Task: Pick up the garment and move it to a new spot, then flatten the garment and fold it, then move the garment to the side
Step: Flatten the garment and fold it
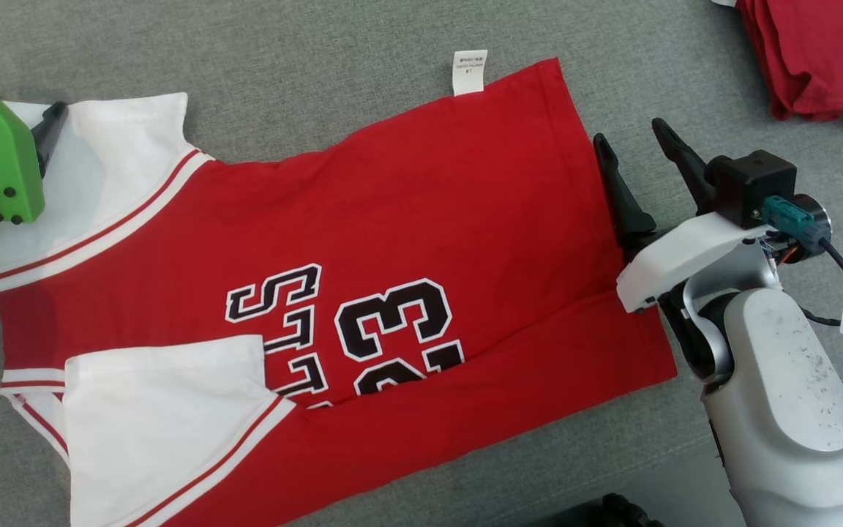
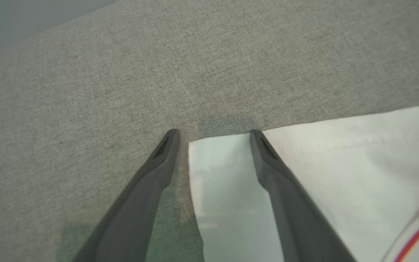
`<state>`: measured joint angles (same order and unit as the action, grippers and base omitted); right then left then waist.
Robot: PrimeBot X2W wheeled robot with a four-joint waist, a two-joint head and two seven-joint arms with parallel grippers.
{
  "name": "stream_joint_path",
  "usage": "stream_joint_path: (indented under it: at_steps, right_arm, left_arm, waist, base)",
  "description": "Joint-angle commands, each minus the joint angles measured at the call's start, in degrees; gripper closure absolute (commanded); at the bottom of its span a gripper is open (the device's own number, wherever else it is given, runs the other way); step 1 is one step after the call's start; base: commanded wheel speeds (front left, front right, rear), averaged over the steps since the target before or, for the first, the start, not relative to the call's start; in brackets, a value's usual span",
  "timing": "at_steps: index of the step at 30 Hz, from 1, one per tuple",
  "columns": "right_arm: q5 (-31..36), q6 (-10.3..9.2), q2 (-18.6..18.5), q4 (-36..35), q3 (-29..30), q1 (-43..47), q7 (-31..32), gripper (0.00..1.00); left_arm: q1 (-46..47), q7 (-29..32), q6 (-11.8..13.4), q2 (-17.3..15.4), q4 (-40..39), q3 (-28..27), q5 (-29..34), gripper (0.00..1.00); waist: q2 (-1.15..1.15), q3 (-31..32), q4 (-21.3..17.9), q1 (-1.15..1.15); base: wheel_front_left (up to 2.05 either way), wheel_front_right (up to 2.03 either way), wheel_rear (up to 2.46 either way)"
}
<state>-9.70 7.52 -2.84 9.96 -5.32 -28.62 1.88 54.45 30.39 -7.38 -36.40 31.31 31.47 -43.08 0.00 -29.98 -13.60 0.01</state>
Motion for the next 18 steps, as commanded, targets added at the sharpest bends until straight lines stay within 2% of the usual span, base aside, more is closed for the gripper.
stream_joint_path:
  at_steps: [1,4,7,10,11,12,18]
  right_arm:
    - [-0.5,-0.08,-0.1,0.2,0.1,-0.3,-0.5,0.0]
    - [-0.2,-0.08,-0.1,0.0,0.2,-0.5,-0.4,0.0]
    - [0.0,-0.08,-0.2,-0.2,0.2,-0.8,-0.2,0.0]
    - [0.2,-0.08,-0.3,-0.6,0.0,-1.1,0.2,0.0]
    - [0.2,-0.08,-0.3,-0.7,-0.1,-1.3,0.3,0.0]
    - [0.2,-0.08,-0.3,-0.7,-0.1,-1.4,0.4,0.0]
    - [0.3,-0.08,-0.5,-0.4,-0.5,-2.6,0.8,0.0]
  left_arm:
    - [-0.4,1.3,-0.2,-0.1,0.9,0.9,-0.9,0.0]
    - [-0.4,3.1,-0.2,0.0,0.7,2.1,-2.1,0.0]
    - [-0.4,4.8,-0.2,-0.3,0.2,2.7,-3.3,0.47]
    - [-0.3,5.4,-0.2,-0.8,-0.6,3.1,-3.9,0.66]
    - [-0.2,4.9,-0.2,-0.9,-1.0,3.1,-3.7,0.8]
    - [-0.2,4.5,-0.2,-1.0,-1.2,3.1,-3.6,0.99]
    - [-0.4,0.2,-0.1,-0.4,-2.2,3.2,-2.7,1.0]
  waist:
    - [0.0,0.0,0.0,-0.01]
    - [0.0,0.3,0.4,-0.01]
    - [0.0,0.6,1.0,-0.01]
    - [0.0,0.8,1.5,-0.01]
    - [0.0,0.9,1.6,-0.01]
    - [0.0,0.9,1.7,-0.01]
    - [0.0,0.9,2.2,-0.01]
  base:
    - [0.0,0.0,0.0]
    - [0.0,0.0,0.0]
    - [0.0,0.0,0.0]
    - [0.0,0.0,0.0]
    - [0.0,0.0,0.0]
    - [0.0,0.0,0.0]
    - [0.0,0.0,0.0]
